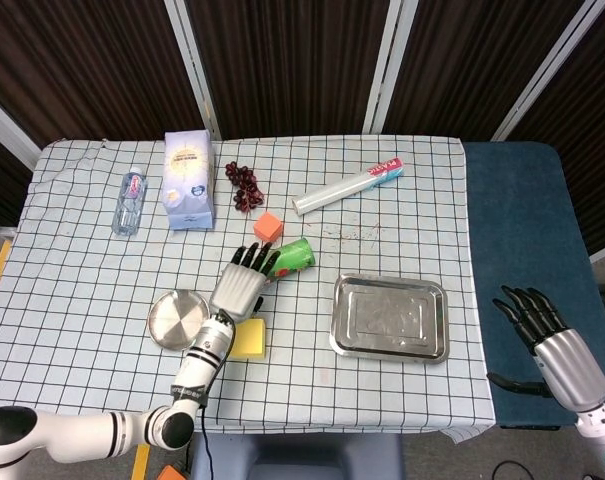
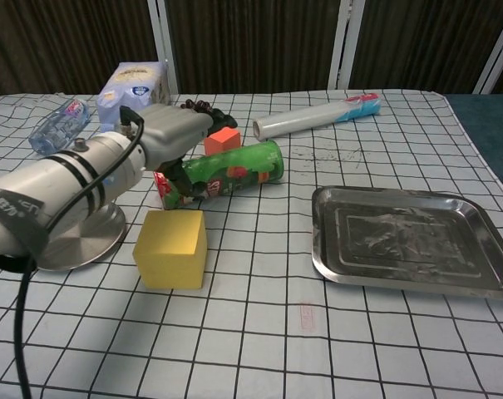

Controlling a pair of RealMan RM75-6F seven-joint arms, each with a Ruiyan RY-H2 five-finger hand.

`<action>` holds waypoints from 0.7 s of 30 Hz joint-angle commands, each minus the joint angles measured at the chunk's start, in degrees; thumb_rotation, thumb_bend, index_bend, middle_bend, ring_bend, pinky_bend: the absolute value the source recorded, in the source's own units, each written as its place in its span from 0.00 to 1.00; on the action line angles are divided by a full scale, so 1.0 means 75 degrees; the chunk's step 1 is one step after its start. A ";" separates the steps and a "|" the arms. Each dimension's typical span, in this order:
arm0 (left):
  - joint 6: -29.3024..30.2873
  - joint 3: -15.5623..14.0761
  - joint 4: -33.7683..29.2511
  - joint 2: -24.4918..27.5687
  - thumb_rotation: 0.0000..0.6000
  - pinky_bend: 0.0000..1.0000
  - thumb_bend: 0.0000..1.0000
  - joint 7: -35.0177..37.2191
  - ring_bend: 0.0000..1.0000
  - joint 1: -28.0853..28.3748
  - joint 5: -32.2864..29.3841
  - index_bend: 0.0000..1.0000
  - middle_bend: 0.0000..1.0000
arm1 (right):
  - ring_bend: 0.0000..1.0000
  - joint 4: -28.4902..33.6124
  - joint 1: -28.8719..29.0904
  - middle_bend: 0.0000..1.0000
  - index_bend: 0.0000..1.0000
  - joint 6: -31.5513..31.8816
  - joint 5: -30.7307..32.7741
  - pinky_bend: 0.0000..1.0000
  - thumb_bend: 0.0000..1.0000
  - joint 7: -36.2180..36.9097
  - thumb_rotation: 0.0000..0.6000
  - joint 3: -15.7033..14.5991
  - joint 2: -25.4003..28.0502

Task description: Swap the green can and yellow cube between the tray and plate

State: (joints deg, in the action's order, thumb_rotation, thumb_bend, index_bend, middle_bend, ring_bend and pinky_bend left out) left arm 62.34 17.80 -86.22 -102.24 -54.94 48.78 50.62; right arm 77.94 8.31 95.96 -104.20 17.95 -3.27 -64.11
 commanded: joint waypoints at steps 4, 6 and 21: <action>-0.0332 0.0119 0.1060 -0.0568 1.00 0.12 0.37 0.0339 0.00 0.0486 -0.0341 0.00 0.00 | 0.00 0.0006 0.0021 0.00 0.00 -0.0067 0.0001 0.00 0.02 -0.0029 1.00 -0.0008 0.0003; -0.0386 0.0075 0.1276 -0.0630 1.00 0.12 0.37 0.0399 0.00 0.0538 -0.0419 0.00 0.00 | 0.00 0.0008 0.0029 0.00 0.00 -0.0086 0.0005 0.00 0.02 -0.0052 1.00 -0.0003 0.0001; -0.0842 -0.0314 0.3090 -0.0924 1.00 0.22 0.37 0.1216 0.19 0.0711 -0.0260 0.07 0.23 | 0.00 0.0038 0.0054 0.00 0.00 -0.0145 0.0034 0.00 0.02 -0.0008 1.00 0.0010 0.0000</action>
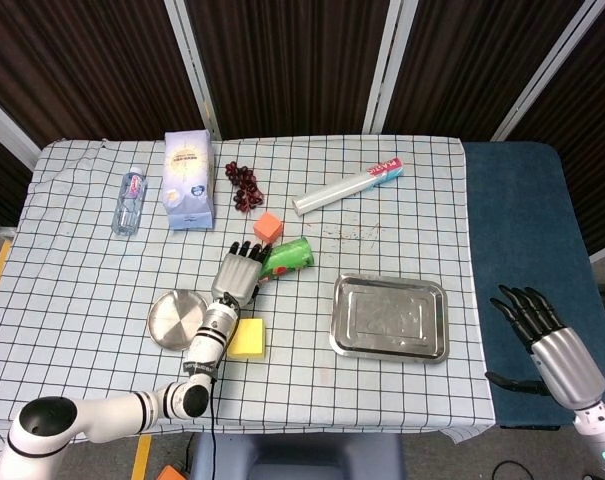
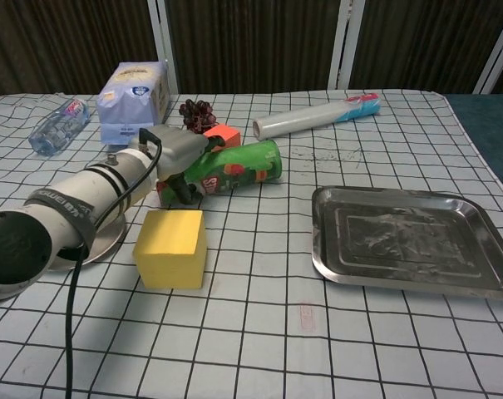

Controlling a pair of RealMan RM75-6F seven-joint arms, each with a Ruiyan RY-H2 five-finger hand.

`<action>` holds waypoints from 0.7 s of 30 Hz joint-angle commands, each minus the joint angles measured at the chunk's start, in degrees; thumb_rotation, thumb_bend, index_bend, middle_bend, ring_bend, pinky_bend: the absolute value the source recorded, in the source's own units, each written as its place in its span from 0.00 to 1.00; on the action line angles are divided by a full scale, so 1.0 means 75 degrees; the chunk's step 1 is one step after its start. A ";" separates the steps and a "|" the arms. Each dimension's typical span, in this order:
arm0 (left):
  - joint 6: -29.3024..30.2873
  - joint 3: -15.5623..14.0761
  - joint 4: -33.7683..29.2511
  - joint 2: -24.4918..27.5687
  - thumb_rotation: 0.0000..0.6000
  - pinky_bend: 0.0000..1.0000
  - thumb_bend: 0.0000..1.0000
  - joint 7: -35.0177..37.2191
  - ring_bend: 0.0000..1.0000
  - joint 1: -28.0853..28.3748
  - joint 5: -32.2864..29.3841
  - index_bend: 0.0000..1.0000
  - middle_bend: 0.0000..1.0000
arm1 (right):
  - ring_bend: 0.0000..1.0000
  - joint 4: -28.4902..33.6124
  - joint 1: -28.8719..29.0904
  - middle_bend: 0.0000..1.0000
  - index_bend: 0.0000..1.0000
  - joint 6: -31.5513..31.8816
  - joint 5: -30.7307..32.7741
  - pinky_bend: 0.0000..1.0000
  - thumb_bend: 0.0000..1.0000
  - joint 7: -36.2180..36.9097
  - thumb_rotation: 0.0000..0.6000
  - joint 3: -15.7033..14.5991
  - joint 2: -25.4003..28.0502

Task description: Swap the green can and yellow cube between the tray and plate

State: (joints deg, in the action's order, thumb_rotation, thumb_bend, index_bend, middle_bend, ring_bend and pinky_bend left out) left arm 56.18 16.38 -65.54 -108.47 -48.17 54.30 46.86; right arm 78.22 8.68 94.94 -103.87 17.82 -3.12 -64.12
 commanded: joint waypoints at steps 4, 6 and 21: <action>0.0005 -0.0306 0.0761 -0.0198 1.00 0.33 0.38 0.0768 0.31 -0.0118 0.0631 0.17 0.34 | 0.00 -0.0001 0.0013 0.00 0.00 -0.0021 -0.0002 0.00 0.02 -0.0011 1.00 0.0001 -0.0004; 0.0006 -0.0348 0.0882 -0.0224 1.00 0.39 0.39 0.1024 0.36 -0.0186 0.0769 0.21 0.39 | 0.00 0.0003 0.0016 0.00 0.00 -0.0051 0.0017 0.00 0.02 -0.0034 1.00 0.0004 -0.0015; 0.1741 -0.1128 -0.1672 0.1906 1.00 0.67 0.49 0.2112 0.61 -0.1802 0.2267 0.52 0.66 | 0.00 0.0078 0.0048 0.00 0.00 -0.0194 0.0030 0.00 0.02 -0.0134 1.00 -0.0024 -0.0017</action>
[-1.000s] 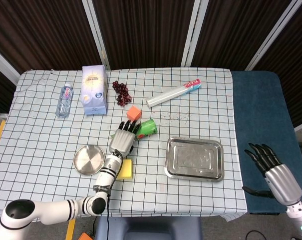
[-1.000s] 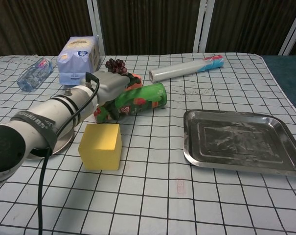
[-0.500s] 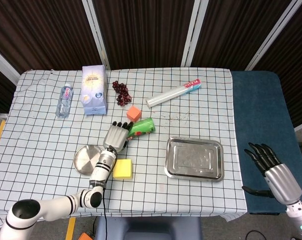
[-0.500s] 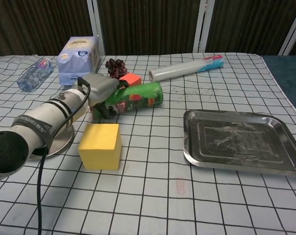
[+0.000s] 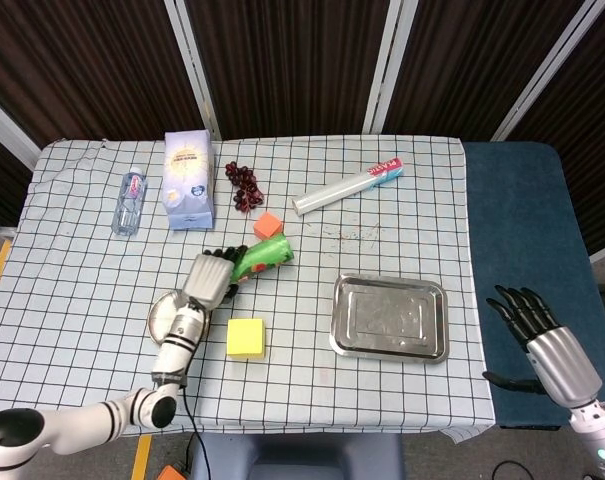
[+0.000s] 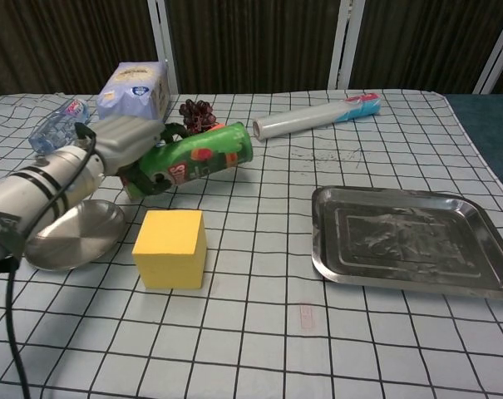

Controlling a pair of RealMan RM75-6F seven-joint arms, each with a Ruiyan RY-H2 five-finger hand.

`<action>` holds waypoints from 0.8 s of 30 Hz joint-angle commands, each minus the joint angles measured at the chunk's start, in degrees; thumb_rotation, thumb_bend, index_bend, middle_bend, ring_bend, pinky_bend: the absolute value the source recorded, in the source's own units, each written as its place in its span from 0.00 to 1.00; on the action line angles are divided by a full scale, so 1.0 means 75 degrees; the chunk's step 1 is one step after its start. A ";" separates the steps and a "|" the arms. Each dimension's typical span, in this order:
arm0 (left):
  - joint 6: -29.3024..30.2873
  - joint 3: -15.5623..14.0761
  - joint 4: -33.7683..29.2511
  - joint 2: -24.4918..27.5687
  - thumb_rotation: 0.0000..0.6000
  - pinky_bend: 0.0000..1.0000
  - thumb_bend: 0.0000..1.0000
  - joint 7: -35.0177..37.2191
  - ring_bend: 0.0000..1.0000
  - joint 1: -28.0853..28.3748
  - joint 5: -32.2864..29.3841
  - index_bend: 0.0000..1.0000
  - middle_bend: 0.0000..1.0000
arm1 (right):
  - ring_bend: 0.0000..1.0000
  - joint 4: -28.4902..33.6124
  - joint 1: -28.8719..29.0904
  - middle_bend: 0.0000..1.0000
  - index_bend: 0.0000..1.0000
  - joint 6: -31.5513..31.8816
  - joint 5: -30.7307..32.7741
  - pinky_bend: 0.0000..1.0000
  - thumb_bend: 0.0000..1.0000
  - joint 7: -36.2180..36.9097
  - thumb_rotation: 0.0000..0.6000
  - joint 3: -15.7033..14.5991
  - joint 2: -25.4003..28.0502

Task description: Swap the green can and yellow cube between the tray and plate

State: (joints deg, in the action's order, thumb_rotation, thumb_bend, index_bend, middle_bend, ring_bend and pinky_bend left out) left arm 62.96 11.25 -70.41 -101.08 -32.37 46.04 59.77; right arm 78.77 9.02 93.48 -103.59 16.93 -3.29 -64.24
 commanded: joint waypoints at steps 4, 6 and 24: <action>0.1543 -0.0862 -0.1761 0.1680 1.00 0.67 0.49 -0.0129 0.61 -0.1347 0.0867 0.52 0.66 | 0.00 0.0007 0.0017 0.00 0.00 -0.0070 0.0072 0.00 0.02 -0.0107 1.00 0.0039 -0.0048; 0.1740 -0.1002 -0.2039 0.1967 1.00 0.67 0.49 -0.0124 0.61 -0.1625 0.0889 0.52 0.66 | 0.00 0.0029 0.0034 0.00 0.00 -0.0147 0.0105 0.00 0.02 -0.0163 1.00 0.0042 -0.0049; 0.2096 -0.1350 -0.1740 0.1861 1.00 0.55 0.47 -0.0053 0.48 -0.2608 0.1279 0.46 0.52 | 0.00 0.0056 0.0036 0.00 0.00 -0.0163 0.0196 0.00 0.02 -0.0178 1.00 0.0101 -0.0068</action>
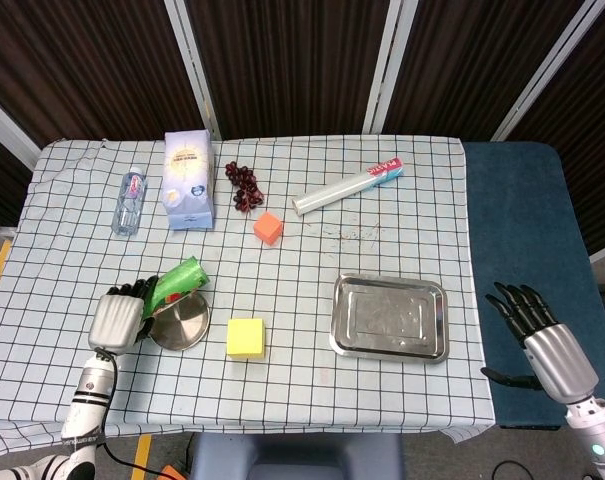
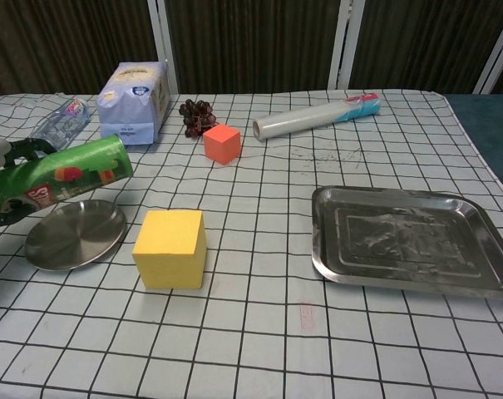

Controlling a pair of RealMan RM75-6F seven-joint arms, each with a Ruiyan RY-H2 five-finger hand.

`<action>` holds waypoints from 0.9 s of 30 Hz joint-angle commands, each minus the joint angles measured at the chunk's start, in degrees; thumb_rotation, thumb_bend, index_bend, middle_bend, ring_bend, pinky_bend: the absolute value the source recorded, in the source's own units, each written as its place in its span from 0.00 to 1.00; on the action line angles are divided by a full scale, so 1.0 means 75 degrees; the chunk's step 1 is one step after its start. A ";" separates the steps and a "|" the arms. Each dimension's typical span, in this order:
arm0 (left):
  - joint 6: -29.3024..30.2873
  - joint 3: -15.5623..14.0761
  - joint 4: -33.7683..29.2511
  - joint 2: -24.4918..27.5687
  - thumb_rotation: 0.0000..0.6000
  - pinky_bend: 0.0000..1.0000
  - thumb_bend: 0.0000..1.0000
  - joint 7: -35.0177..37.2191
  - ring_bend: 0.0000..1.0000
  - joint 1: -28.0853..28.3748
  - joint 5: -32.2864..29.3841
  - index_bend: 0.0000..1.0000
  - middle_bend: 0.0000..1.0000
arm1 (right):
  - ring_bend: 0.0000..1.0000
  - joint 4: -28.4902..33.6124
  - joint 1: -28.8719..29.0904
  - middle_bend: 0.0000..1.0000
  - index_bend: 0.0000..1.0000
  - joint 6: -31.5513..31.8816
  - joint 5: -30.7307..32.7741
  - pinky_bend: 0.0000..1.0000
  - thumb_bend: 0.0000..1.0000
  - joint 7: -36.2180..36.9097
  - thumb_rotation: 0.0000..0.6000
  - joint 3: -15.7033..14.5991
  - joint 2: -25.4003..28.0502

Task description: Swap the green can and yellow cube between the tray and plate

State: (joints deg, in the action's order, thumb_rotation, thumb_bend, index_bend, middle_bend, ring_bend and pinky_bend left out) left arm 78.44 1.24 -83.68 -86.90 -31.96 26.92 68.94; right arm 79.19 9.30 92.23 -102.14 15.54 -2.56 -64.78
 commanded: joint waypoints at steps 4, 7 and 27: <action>0.0030 -0.0067 -0.0102 0.0050 1.00 0.40 0.45 -0.0497 0.33 -0.0158 0.0050 0.33 0.34 | 0.00 -0.0003 -0.0011 0.00 0.00 0.0048 -0.0042 0.00 0.02 0.0065 1.00 -0.0016 0.0011; -0.0015 -0.0077 -0.0316 0.0172 1.00 0.36 0.44 -0.0594 0.26 -0.0240 0.0014 0.29 0.28 | 0.00 -0.0017 -0.0010 0.00 0.00 0.0066 -0.0052 0.00 0.02 0.0079 1.00 -0.0012 0.0012; -0.0451 -0.0078 -0.1639 0.0953 1.00 0.22 0.38 -0.0693 0.00 -0.0535 -0.0351 0.00 0.00 | 0.00 -0.0006 0.0004 0.00 0.00 0.0000 0.0035 0.00 0.02 0.0028 1.00 0.0034 -0.0009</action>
State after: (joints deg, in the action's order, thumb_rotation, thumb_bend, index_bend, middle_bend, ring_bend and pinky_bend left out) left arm 74.89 0.73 -95.51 -80.08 -37.47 23.18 65.94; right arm 79.15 9.33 92.23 -101.86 15.74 -2.29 -64.84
